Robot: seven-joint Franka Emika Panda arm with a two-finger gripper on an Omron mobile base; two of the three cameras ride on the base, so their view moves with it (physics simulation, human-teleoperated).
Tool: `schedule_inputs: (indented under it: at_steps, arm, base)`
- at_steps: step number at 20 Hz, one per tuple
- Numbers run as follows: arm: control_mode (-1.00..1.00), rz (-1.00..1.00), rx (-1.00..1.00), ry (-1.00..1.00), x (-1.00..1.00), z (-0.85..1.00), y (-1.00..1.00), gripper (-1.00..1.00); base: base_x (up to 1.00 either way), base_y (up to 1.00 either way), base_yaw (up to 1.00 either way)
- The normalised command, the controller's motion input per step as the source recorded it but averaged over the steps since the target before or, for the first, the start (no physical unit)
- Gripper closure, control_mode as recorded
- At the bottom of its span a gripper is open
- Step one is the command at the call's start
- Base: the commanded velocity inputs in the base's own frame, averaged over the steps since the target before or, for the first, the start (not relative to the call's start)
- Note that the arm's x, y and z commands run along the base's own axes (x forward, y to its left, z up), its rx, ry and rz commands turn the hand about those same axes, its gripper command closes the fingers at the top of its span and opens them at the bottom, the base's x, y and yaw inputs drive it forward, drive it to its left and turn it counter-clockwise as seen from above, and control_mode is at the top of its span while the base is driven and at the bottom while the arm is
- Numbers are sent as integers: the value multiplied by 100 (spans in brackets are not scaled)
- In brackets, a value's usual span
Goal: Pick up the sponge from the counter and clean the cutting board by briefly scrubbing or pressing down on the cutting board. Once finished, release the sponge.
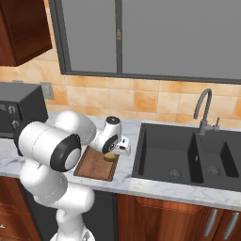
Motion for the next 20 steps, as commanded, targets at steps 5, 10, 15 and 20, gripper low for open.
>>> schedule_inputs:
  at_steps: [5, 10, 15, 20]
  arm:
    - [-100, 0, 0, 0, 17, -51, 0, 100]
    - [-100, 0, 1, -3, 29, 16, 19, 100]
    - [-100, 0, 0, 1, 47, -34, 36, 100]
    - [-100, 0, 0, 0, 4, -80, 27, 100]
  base:
    - [0, 0, 0]
    - [0, 0, 0]
    - [0, 0, 0]
    - [0, 0, 0]
